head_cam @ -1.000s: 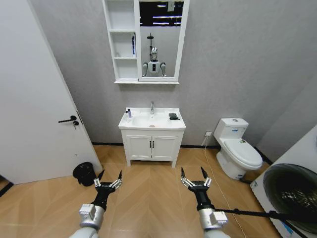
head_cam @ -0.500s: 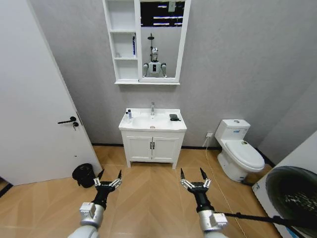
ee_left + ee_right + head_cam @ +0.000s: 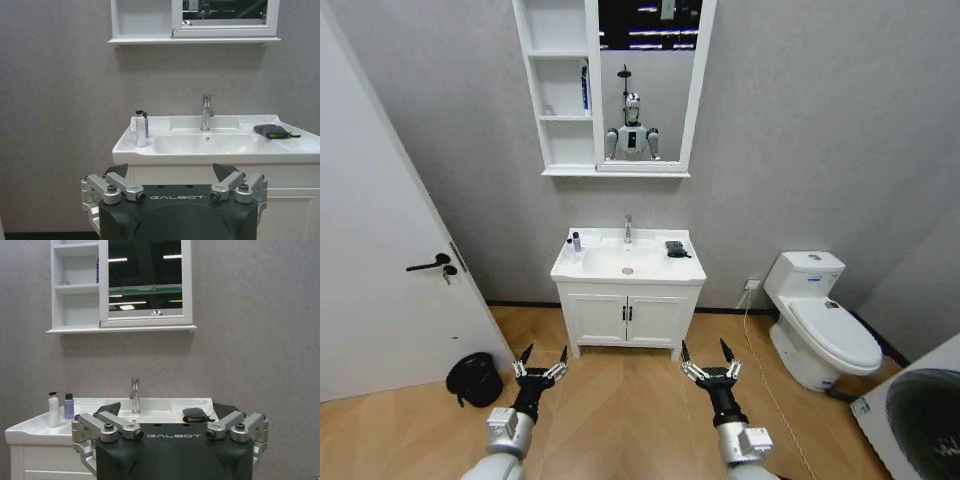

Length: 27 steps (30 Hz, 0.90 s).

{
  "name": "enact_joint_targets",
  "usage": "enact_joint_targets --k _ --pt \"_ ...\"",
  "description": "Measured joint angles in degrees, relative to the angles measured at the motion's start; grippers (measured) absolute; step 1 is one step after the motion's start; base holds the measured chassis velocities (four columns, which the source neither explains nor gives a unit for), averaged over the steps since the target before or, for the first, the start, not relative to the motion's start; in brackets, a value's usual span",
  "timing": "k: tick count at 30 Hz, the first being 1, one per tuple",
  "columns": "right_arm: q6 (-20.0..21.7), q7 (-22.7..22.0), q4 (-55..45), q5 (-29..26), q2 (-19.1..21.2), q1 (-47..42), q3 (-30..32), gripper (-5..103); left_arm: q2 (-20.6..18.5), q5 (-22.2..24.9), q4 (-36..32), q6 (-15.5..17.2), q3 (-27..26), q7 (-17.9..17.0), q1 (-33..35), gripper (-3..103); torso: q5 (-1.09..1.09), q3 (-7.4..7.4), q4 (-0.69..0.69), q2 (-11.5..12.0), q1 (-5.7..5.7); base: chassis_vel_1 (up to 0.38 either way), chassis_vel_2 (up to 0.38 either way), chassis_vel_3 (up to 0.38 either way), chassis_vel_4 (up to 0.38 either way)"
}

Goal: Move facial cleanser and shampoo from washbasin to cabinet, then wipe washbasin with towel.

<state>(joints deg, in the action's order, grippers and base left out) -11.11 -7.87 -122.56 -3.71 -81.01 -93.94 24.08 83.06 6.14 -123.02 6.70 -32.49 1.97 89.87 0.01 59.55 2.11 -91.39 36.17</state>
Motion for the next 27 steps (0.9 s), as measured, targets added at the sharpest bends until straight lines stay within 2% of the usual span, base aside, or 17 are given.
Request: enact_joint_targets --k 1,3,4,8,10,12,13,14,16,18,19,20,21,24,25,27 --pt "-0.1 0.0 0.1 0.1 0.0 0.0 -0.1 100 0.1 -0.1 0.1 0.0 0.1 0.0 0.0 93 -0.03 0.00 -0.04 0.0 0.03 -0.337 0.350 0.366 -0.340" --pt "-0.1 0.0 0.2 0.1 0.0 0.0 -0.1 100 0.1 -0.1 0.1 0.0 0.2 0.0 0.1 93 -0.04 0.00 -0.03 0.0 0.02 -0.343 0.371 0.366 -0.340" --pt "-0.1 0.0 0.2 0.2 -0.1 0.1 -0.2 100 0.2 -0.1 0.1 0.0 0.2 0.0 0.1 93 0.02 0.00 0.00 0.0 0.01 -0.349 0.391 0.366 -0.379" --pt "-0.4 0.3 0.3 0.3 -0.1 0.1 -0.4 100 0.1 -0.1 0.3 -0.1 0.2 0.0 0.0 93 -0.04 0.01 -0.03 0.0 0.03 -0.362 0.370 0.349 -0.361" --pt "-0.5 0.5 0.4 0.3 -0.1 0.1 -0.5 100 0.0 -0.1 0.3 -0.1 0.1 0.0 0.0 93 0.02 0.00 -0.02 0.0 0.02 -0.358 0.367 0.344 -0.342" --pt "-0.7 0.5 0.4 0.4 -0.1 0.1 -0.6 100 0.0 -0.1 0.4 -0.1 0.1 0.0 0.0 93 -0.01 0.00 -0.01 0.0 0.01 -0.347 0.338 0.344 -0.342" --pt "-1.0 0.5 0.4 0.5 0.0 0.0 -0.9 100 0.0 -0.1 0.5 -0.1 0.1 0.0 -0.1 93 -0.06 0.00 -0.05 0.0 0.04 -0.366 0.318 0.358 -0.364" --pt "-1.3 0.4 0.5 0.7 0.0 -0.1 -1.1 100 0.1 -0.1 0.6 -0.1 0.1 0.0 -0.1 93 0.02 0.00 -0.01 0.0 0.01 -0.366 0.357 0.363 -0.364" --pt "-1.5 0.4 0.5 0.8 0.0 -0.2 -1.3 100 0.1 -0.2 0.6 -0.1 0.2 0.0 -0.1 93 0.02 0.00 -0.02 0.0 0.00 -0.335 0.357 0.363 -0.349" --pt "-1.7 0.4 0.5 0.9 0.1 -0.2 -1.5 100 0.1 -0.2 0.7 -0.1 0.4 0.0 -0.2 93 -0.02 0.00 0.00 0.0 0.00 -0.352 0.329 0.342 -0.349" --pt "-1.8 0.3 0.5 0.9 0.1 -0.2 -1.6 100 0.1 -0.3 0.8 -0.1 0.6 0.0 -0.3 93 -0.06 0.00 -0.04 0.0 0.02 -0.352 0.338 0.349 -0.335" --pt "-2.0 0.3 0.7 0.9 0.2 0.0 -1.6 100 0.1 -0.4 1.0 -0.1 0.8 0.0 -0.4 93 0.03 0.00 0.00 0.0 0.01 -0.306 0.338 0.281 -0.343" --pt "-2.0 0.3 0.7 0.9 0.2 0.0 -1.6 100 0.1 -0.4 1.0 -0.1 0.8 0.0 -0.4 93 0.03 0.00 0.00 0.0 0.01 -0.306 0.338 0.281 -0.343" --pt "-2.4 0.3 1.0 0.9 0.3 0.4 -1.5 100 0.1 -0.6 1.4 0.0 1.0 0.0 -0.6 93 -0.04 0.02 0.01 0.0 0.07 -0.215 0.241 0.243 -0.140" --pt "-2.6 0.3 1.1 0.9 0.4 0.5 -1.5 100 0.1 -0.7 1.5 0.0 1.1 0.0 -0.7 93 0.01 0.02 0.00 0.0 0.08 -0.206 0.204 0.030 -0.092" --pt "-2.8 0.3 1.3 0.9 0.4 0.5 -1.4 100 0.1 -0.7 1.7 0.0 1.3 0.0 -0.8 93 -0.04 0.02 -0.04 0.0 0.08 -0.166 0.154 0.005 -0.032"
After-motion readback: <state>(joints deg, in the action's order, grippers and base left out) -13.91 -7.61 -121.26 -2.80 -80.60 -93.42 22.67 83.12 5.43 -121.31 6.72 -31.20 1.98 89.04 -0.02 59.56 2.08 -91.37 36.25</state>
